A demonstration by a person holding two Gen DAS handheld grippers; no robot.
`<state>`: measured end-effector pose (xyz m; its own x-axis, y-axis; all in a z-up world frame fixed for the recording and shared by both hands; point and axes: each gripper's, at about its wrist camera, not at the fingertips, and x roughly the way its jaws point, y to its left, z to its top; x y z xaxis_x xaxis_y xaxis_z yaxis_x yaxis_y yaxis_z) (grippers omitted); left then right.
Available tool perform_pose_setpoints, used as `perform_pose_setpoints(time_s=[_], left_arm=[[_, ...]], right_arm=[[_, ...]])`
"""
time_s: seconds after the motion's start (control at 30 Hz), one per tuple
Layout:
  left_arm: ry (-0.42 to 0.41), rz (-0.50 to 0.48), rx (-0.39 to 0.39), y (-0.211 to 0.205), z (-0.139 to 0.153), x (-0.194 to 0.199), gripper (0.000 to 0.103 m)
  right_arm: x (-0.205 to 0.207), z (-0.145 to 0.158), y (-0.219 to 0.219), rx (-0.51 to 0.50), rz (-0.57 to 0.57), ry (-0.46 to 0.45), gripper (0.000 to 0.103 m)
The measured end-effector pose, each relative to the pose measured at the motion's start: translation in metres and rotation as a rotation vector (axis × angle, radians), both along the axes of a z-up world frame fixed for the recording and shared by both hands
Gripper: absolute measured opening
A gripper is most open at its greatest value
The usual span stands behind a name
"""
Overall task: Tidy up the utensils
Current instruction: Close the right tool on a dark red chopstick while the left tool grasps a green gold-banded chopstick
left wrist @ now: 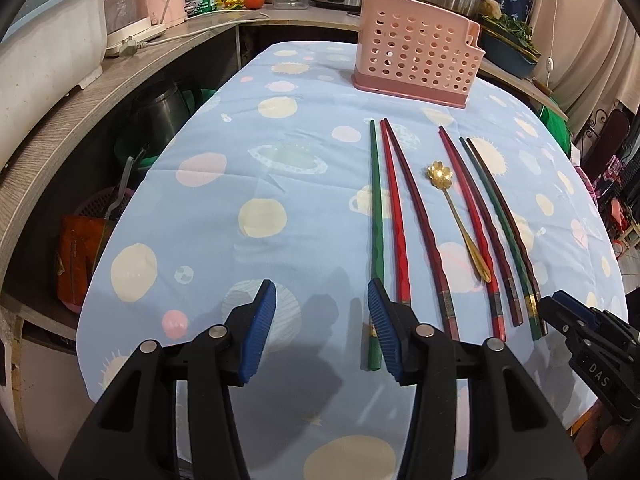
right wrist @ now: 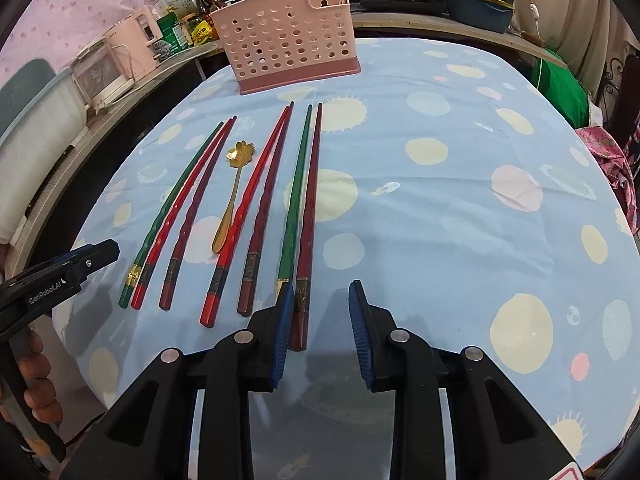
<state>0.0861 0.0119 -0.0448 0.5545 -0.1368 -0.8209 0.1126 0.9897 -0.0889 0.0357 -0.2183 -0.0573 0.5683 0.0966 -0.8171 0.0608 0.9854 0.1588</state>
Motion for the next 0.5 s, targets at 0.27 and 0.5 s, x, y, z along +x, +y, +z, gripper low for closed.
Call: perform_pose_setpoints(time_s=[0.27,0.5], left_arm=[[0.015,-0.015,-0.002,-0.0035,-0.0045,-0.0031,0.046],[0.025,-0.038,-0.004,-0.0093,-0.0084,-0.0071,0.047]], right_arm=[[-0.0005,-0.0019,-0.0021,-0.017,-0.004,-0.001,0.019],[-0.0004,-0.0027,-0.0038,-0.020,-0.009,-0.004,0.014]])
